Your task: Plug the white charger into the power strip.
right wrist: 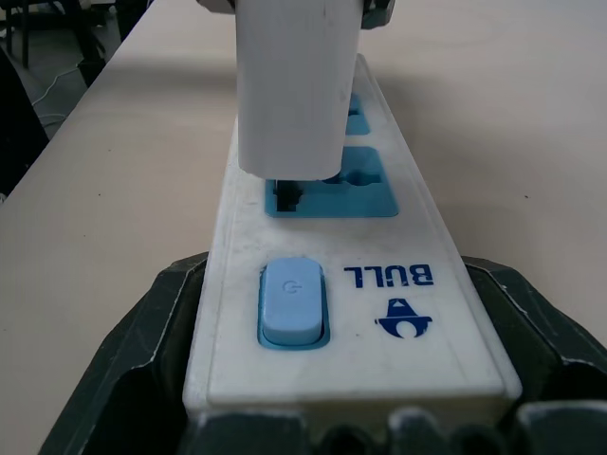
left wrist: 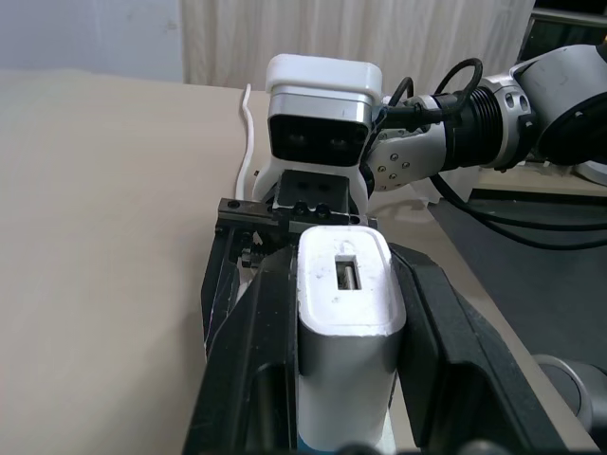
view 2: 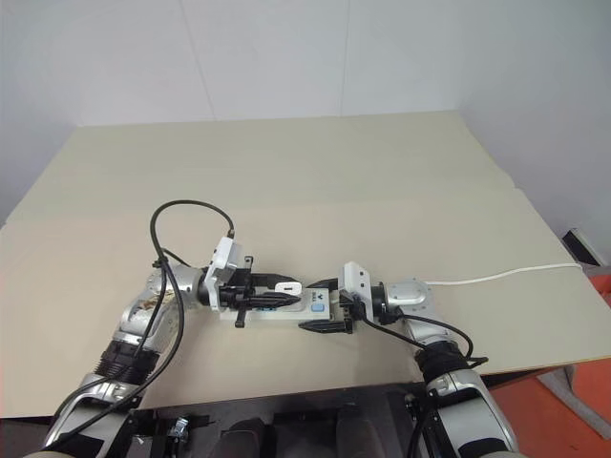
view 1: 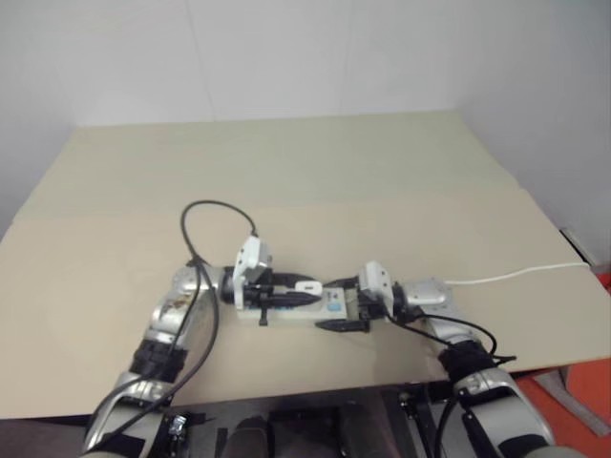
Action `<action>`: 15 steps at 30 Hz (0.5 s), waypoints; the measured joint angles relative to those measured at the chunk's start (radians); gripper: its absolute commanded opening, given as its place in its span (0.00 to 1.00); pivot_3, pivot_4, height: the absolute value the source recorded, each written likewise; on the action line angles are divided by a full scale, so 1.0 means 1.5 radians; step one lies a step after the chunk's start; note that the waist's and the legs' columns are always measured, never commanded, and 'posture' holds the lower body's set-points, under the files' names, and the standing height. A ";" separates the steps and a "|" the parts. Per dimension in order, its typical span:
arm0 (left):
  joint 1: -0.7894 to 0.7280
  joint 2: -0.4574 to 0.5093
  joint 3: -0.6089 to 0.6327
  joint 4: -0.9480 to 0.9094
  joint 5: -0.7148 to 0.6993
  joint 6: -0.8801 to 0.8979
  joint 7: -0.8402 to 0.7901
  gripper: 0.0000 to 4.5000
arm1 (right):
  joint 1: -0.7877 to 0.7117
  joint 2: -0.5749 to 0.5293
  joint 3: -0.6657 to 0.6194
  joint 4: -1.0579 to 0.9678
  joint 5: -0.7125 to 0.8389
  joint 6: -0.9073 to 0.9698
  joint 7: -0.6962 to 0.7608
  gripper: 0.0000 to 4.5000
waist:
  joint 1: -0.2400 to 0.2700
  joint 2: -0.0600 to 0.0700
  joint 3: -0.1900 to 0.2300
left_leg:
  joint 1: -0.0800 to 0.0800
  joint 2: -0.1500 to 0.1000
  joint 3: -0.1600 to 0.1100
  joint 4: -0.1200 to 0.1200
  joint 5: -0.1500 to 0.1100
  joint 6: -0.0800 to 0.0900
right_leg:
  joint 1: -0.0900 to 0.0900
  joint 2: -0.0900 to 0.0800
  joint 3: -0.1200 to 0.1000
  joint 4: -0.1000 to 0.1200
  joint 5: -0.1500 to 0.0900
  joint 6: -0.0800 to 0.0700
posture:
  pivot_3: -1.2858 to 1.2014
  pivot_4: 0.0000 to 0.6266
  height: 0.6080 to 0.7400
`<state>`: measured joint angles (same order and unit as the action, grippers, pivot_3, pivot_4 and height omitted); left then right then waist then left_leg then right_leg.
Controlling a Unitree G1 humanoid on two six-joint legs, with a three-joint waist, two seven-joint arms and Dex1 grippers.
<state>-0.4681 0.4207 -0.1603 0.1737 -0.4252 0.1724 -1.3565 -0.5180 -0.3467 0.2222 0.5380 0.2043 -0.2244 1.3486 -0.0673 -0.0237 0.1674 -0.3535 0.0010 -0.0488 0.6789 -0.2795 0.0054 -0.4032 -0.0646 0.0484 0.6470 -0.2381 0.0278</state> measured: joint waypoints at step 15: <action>-0.001 -0.003 -0.009 0.038 0.018 -0.060 -0.020 0.23 | 0.002 0.000 0.001 -0.005 -0.003 0.002 -0.003 0.76 | 0.000 0.000 0.000 | 0.000 0.000 0.000 -0.001 0.000 0.000 | 0.000 0.000 0.000 0.000 0.000 0.000 | 0.52 0.24 1.00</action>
<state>-0.4693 0.4161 -0.1738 0.2314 -0.3975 0.0828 -1.3865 -0.5148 -0.3461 0.2233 0.5313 0.1992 -0.2216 1.3440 -0.0679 -0.0238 0.1671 -0.3530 0.0013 -0.0488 0.6780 -0.2795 0.0055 -0.4029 -0.0645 0.0483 0.6464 -0.2381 0.0278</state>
